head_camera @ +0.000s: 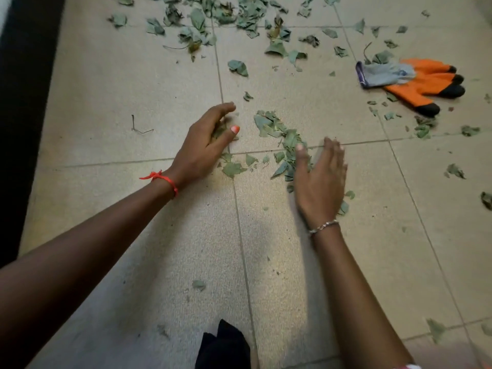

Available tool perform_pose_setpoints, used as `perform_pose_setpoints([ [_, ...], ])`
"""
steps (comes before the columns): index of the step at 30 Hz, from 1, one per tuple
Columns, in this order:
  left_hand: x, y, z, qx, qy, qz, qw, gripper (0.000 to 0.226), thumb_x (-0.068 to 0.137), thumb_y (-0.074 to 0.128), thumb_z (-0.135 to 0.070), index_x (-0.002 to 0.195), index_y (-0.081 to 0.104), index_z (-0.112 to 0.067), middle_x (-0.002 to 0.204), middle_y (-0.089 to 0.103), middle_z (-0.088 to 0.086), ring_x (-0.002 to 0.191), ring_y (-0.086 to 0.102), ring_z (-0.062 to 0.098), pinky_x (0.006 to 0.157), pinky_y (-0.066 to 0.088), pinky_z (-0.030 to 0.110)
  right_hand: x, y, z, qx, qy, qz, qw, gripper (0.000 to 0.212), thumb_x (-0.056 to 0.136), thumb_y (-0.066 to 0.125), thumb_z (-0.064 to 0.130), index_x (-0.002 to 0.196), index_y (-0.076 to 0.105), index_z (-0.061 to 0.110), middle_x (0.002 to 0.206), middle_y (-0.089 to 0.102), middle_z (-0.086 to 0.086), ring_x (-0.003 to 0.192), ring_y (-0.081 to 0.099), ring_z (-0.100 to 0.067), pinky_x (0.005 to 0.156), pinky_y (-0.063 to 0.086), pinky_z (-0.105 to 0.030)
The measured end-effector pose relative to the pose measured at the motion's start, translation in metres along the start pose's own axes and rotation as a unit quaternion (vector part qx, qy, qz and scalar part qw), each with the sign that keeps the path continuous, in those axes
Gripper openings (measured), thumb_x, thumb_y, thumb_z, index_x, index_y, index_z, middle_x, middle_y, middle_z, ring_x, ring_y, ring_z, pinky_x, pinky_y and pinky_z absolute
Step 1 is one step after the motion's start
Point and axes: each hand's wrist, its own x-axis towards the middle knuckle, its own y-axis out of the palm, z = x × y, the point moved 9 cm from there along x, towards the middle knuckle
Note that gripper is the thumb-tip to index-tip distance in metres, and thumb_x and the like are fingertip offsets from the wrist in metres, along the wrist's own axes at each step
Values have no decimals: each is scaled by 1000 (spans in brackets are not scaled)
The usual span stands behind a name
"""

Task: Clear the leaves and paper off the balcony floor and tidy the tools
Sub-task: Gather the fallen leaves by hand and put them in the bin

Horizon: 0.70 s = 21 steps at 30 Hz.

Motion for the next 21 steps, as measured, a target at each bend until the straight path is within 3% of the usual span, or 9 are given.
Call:
perform_pose_setpoints([
  [3, -1, -8, 1, -69, -6, -19, 997, 43, 95, 43, -20, 137, 43, -10, 138, 44, -4, 129, 40, 4, 105, 32, 9, -5, 30, 43, -32, -74, 29, 996, 72, 95, 24, 58, 149, 14, 12, 158, 9, -7, 146, 4, -19, 118, 2, -32],
  [6, 0, -20, 5, -46, -7, -65, 997, 41, 95, 42, -22, 134, 46, -9, 137, 44, -7, 126, 39, -3, 102, 30, 5, 5, 54, 84, -27, -126, 48, 991, 69, 96, 24, 56, 148, 17, 12, 157, 14, -8, 146, 7, -18, 120, 4, -33],
  [9, 1, -31, 11, 6, -11, -96, 995, 37, 99, 41, -20, 133, 49, -6, 137, 47, -2, 122, 39, -3, 94, 27, -4, 17, 57, 110, 184, -114, 92, 972, 53, 99, 31, 46, 142, 35, 14, 148, 38, -5, 136, 34, -16, 110, 32, -30],
  [11, 2, -35, 17, 14, -31, -110, 993, 36, 101, 40, -20, 133, 48, -6, 139, 48, 3, 120, 40, -1, 91, 27, -6, 23, 43, 101, 316, -60, 61, 945, 45, 100, 33, 41, 134, 46, 14, 133, 53, -4, 117, 50, -10, 90, 43, -19],
  [12, 2, -34, 20, 15, -39, -111, 993, 37, 101, 39, -20, 134, 48, -6, 139, 48, 5, 119, 40, 0, 91, 27, -6, 21, 33, 91, 333, -39, 30, 942, 46, 99, 34, 43, 131, 49, 14, 128, 55, -4, 112, 52, -10, 87, 45, -20],
  [14, 2, -32, 20, 28, -36, -105, 993, 38, 101, 38, -20, 135, 47, -5, 138, 50, 6, 119, 41, 1, 91, 27, -6, 4, 21, 67, 297, -18, -2, 955, 57, 92, 35, 55, 134, 44, 17, 136, 49, -1, 122, 47, -13, 100, 44, -34],
  [16, 2, -31, 18, 38, -27, -100, 994, 39, 101, 37, -21, 134, 48, -5, 137, 51, 7, 119, 42, 2, 91, 28, -5, -22, 22, 51, 189, -31, 24, 981, 76, 84, 32, 71, 142, 28, 23, 151, 30, 2, 139, 28, -16, 112, 30, -45],
  [19, 0, -33, 19, 22, -34, -102, 994, 38, 102, 36, -23, 134, 48, -8, 135, 53, 4, 120, 45, 3, 92, 30, -3, -55, 37, 56, 2, -107, 62, 992, 102, 73, 30, 84, 149, 5, 20, 159, 5, -2, 146, 0, -15, 120, 0, -38],
  [21, 0, -35, 21, 3, -44, -103, 994, 38, 102, 35, -24, 135, 49, -10, 135, 53, 2, 123, 46, 6, 93, 31, 0, -61, 50, 72, -60, -155, 70, 984, 114, 69, 34, 87, 149, -5, 17, 159, -4, -6, 146, -8, -17, 117, -8, -36],
])
